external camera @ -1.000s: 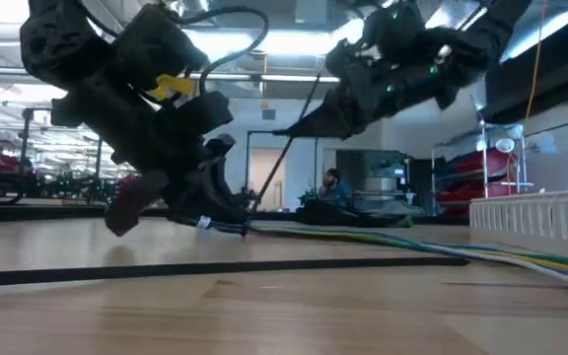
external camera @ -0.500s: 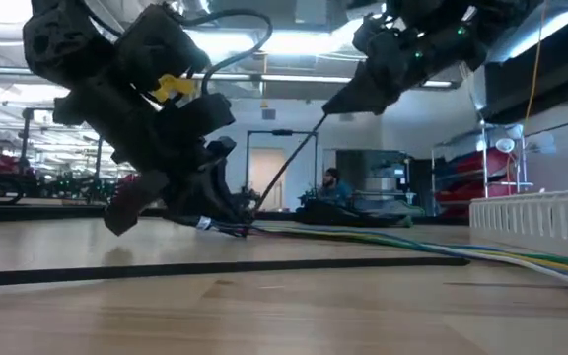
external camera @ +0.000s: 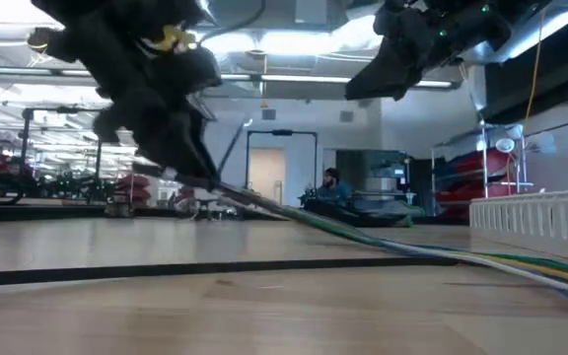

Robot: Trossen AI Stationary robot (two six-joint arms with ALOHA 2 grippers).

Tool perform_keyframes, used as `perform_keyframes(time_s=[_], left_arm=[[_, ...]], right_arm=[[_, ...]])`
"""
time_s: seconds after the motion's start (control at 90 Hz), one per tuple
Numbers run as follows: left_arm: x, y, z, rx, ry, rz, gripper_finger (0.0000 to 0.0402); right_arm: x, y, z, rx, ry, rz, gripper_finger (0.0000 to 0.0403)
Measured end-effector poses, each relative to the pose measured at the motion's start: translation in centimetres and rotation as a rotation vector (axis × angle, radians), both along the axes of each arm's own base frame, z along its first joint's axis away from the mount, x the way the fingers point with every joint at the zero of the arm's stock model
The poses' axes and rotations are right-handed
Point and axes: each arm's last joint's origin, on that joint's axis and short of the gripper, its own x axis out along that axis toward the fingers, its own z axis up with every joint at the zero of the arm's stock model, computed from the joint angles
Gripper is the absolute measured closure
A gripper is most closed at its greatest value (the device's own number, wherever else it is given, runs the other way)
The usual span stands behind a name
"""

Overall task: Ziptie cables
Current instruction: Wrap the top zip tie on the cables

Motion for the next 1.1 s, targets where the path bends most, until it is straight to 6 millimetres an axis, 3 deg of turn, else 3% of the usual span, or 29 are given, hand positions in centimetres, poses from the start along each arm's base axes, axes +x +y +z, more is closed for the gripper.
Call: perform_keyframes(time_s=[0.256, 0.444, 0.544, 0.7, 0.922, 1.1], left_arm=[[-2.0, 0.9, -1.0, -0.110, 0.108, 0.093, 0.0274], [-2.3, 1.6, -1.5, -0.088, 0.159, 0.104, 0.0230], [-2.6, 1.9, -1.1, -0.082, 0.258, 0.108, 0.0203], [-3.5, 1.9, 1.3, -0.101, 0.426, 0.098, 0.0182], [-3.0, 1.9, 1.6, -0.106, 0.280, 0.062, 0.0180], [-2.2, 2.0, 1.9, -0.121, 0.193, 0.067, 0.0180]], right_arm=[[1.5, 1.0, -1.8, 0.001, 0.054, 0.019, 0.0273], [1.9, 1.1, -2.7, -0.042, 0.092, -0.047, 0.0273], [1.9, 1.1, -2.6, -0.044, 0.087, -0.047, 0.0273], [1.6, 1.2, -2.0, -0.035, 0.063, -0.054, 0.0274], [2.6, 1.2, -1.7, 0.023, -0.036, -0.033, 0.0271], [5.5, 2.9, -5.0, 0.103, -0.046, 0.091, 0.0256]])
